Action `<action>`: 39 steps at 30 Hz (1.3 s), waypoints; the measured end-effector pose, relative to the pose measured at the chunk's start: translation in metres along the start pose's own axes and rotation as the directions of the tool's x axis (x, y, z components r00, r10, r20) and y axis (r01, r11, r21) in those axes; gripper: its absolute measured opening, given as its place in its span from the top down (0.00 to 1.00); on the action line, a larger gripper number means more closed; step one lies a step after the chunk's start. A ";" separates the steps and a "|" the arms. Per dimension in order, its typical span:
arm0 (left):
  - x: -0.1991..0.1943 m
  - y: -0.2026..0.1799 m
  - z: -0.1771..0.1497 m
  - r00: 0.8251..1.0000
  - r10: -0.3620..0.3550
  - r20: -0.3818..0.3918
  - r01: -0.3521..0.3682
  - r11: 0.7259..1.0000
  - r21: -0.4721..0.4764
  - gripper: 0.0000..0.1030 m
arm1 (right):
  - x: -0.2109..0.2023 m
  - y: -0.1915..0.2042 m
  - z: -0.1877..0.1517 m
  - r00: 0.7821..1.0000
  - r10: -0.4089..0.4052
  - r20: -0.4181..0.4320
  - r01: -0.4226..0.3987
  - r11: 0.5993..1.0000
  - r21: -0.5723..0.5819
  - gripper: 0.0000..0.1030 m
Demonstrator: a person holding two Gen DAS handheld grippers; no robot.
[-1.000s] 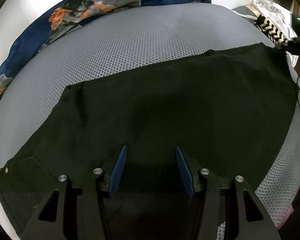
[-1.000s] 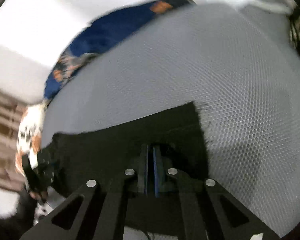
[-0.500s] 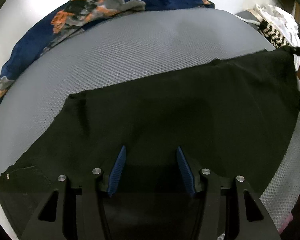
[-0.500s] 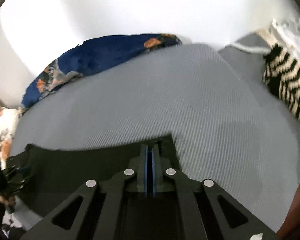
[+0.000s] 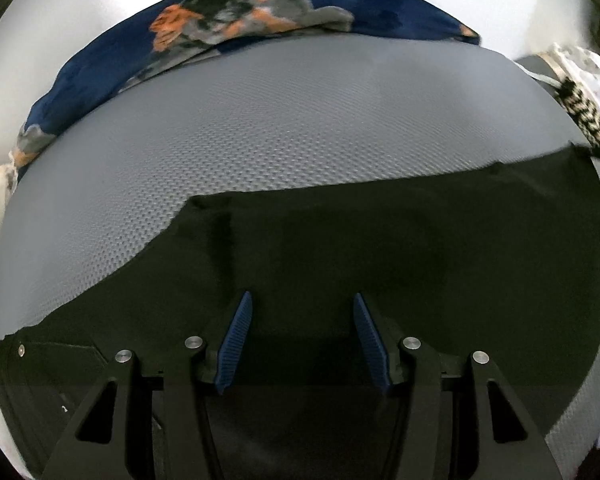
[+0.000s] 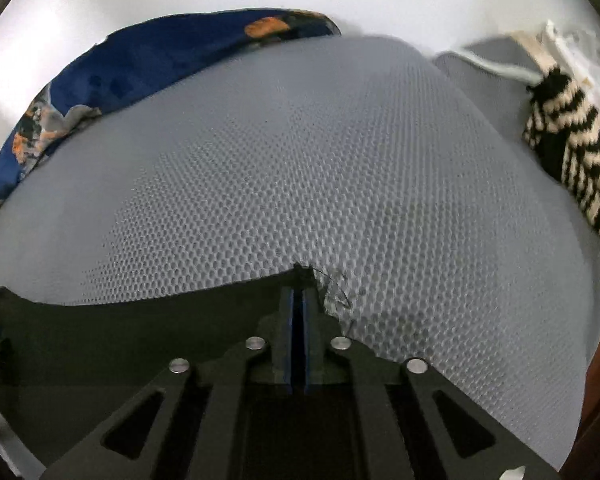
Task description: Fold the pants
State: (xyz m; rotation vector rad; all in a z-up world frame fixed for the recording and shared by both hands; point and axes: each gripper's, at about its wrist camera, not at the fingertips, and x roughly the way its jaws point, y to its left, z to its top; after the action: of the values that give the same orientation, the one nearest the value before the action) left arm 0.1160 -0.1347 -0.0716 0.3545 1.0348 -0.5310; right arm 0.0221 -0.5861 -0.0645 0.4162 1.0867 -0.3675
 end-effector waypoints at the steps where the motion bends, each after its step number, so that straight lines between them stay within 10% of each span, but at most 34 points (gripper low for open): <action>1: 0.001 0.003 0.000 1.000 -0.006 0.001 0.006 1.000 -0.013 0.45 | -0.007 -0.004 0.000 1.000 0.014 0.004 -0.014 0.999 0.036 0.88; 10: -0.003 0.008 -0.002 1.000 -0.009 0.020 0.009 0.999 -0.033 0.45 | -0.086 -0.030 -0.059 0.992 0.125 -0.004 -0.122 0.975 0.184 0.82; 24: -0.025 -0.001 -0.021 0.999 -0.033 0.042 0.033 0.999 -0.011 0.45 | -0.044 -0.057 -0.108 0.973 0.222 -0.067 -0.174 0.889 0.424 0.82; 28: -0.027 0.005 -0.027 0.999 -0.023 0.037 0.025 0.999 -0.037 0.45 | -0.049 -0.053 -0.104 0.973 0.232 -0.017 -0.202 0.879 0.432 0.96; 39: -0.033 0.022 -0.039 0.999 -0.005 0.041 0.007 0.998 -0.062 0.45 | -0.074 -0.052 -0.142 0.999 0.039 -0.018 -0.029 0.926 0.377 0.98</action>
State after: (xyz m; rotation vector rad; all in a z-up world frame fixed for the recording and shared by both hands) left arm 0.0871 -0.0881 -0.0605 0.2843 1.0112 -0.5082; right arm -0.1434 -0.5547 -0.0626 0.7829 1.0314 -0.5450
